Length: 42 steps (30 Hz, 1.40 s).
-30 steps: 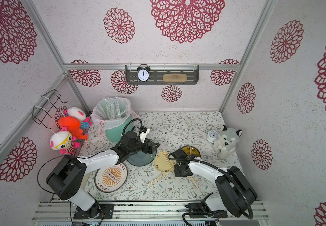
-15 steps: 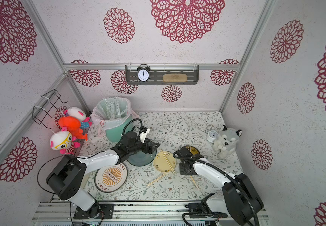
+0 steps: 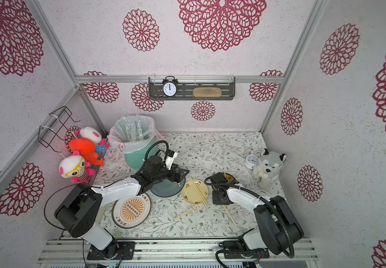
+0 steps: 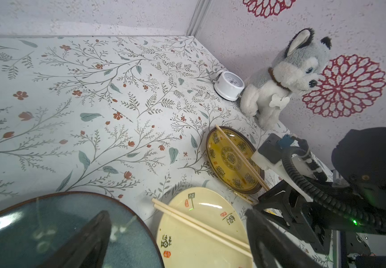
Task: Remove the packaging of disposable chopsticks
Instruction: Pick up the disposable chopsticks from the center of the board.
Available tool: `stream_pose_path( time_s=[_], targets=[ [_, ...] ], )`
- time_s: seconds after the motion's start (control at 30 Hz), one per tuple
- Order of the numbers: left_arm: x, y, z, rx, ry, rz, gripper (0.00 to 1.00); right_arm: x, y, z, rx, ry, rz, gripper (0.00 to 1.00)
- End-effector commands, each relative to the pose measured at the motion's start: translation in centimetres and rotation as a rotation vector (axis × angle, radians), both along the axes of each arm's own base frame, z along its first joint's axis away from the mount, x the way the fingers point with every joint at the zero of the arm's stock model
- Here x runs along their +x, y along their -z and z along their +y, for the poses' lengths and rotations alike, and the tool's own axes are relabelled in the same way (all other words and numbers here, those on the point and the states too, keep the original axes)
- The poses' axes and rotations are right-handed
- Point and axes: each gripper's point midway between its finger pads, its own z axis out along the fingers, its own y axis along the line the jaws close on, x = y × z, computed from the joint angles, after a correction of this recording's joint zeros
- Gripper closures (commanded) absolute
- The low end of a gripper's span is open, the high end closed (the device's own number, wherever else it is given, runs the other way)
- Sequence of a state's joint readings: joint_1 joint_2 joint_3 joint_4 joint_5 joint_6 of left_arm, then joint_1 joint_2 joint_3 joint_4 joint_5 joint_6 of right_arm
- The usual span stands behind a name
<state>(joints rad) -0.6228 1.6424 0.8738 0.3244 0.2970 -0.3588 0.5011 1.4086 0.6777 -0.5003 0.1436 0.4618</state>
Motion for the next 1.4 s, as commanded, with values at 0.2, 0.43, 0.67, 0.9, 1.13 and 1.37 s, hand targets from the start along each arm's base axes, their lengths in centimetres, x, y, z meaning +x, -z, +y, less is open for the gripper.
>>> stream_pose_path(
  time_s=[0.2,0.43,0.67,0.9,1.13,1.37],
  targets=[
    [0.3,-0.1,0.4,0.007,-0.008,-0.024,0.06,-1.6,1.1,1.1,0.043,-0.031,0.125,0.78],
    [0.3,-0.1,0.5,0.007,-0.009,-0.024,0.06,-4.4,1.1,2.1,0.007,-0.055,0.207,0.8],
    [0.2,0.0,0.6,0.008,-0.012,-0.023,0.06,-3.5,1.9,2.1,-0.019,-0.105,0.247,0.74],
    [0.3,0.2,1.0,0.014,-0.024,-0.025,0.06,-4.3,4.6,2.1,-0.024,-0.132,0.337,0.97],
    [0.3,0.0,1.1,0.008,-0.024,-0.028,0.06,-2.3,2.9,2.5,0.001,-0.137,0.22,1.0],
    [0.9,-0.5,1.0,-0.006,-0.039,-0.032,0.06,1.0,0.2,4.0,0.082,-0.157,0.002,1.0]
  ],
)
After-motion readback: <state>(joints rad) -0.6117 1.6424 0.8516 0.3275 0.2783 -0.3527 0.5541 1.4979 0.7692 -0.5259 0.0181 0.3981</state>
